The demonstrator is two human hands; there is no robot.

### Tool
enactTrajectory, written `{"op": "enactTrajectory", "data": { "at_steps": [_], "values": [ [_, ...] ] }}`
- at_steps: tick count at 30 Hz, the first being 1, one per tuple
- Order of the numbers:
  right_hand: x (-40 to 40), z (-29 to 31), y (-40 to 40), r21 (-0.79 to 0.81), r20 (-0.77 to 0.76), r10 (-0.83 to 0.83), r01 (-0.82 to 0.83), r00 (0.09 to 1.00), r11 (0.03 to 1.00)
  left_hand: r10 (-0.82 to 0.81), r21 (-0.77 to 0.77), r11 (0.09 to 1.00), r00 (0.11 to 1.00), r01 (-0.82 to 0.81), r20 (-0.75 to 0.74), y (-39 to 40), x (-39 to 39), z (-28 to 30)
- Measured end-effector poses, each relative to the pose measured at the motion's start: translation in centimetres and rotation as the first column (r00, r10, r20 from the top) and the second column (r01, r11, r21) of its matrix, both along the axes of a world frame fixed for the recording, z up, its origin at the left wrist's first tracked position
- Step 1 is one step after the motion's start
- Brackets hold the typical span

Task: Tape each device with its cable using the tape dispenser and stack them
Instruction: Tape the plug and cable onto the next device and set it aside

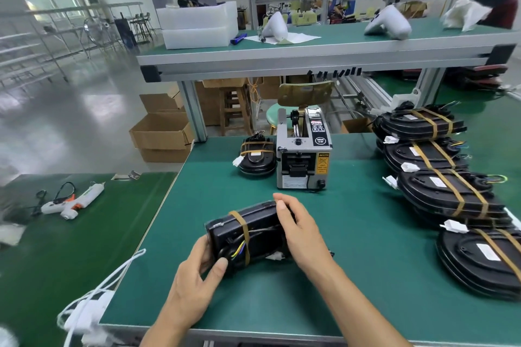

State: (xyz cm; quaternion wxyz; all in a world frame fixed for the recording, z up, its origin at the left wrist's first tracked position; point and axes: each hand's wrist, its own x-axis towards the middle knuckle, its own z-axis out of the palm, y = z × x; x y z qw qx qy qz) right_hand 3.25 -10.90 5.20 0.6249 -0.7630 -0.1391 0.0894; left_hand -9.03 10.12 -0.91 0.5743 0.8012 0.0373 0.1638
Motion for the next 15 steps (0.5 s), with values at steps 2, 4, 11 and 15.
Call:
{"op": "enactTrajectory", "data": {
  "at_steps": [2, 4, 11, 15],
  "values": [
    [0.1, -0.5, -1.3, -0.065, 0.008, 0.121, -0.120, 0.993, 0.991, 0.090, -0.026, 0.996, 0.996, -0.090, -0.003, 0.2, 0.2, 0.0],
    [-0.2, -1.0, -2.1, -0.131, -0.012, 0.198, -0.198, 0.980, 0.971, 0.191, -0.047, 0.980, 0.981, -0.191, -0.019, 0.4, 0.3, 0.4],
    [-1.3, -1.8, -3.2, -0.132, -0.068, 0.145, -0.153, 0.987, 0.979, 0.251, -0.043, 0.966, 0.963, -0.256, -0.103, 0.5, 0.5, 0.6],
    [-1.5, -1.7, -2.8, 0.019, -0.232, 0.118, -0.117, 0.965, 0.993, 0.255, -0.054, 0.963, 0.958, -0.263, -0.129, 0.7, 0.6, 0.6]
  ]
}}
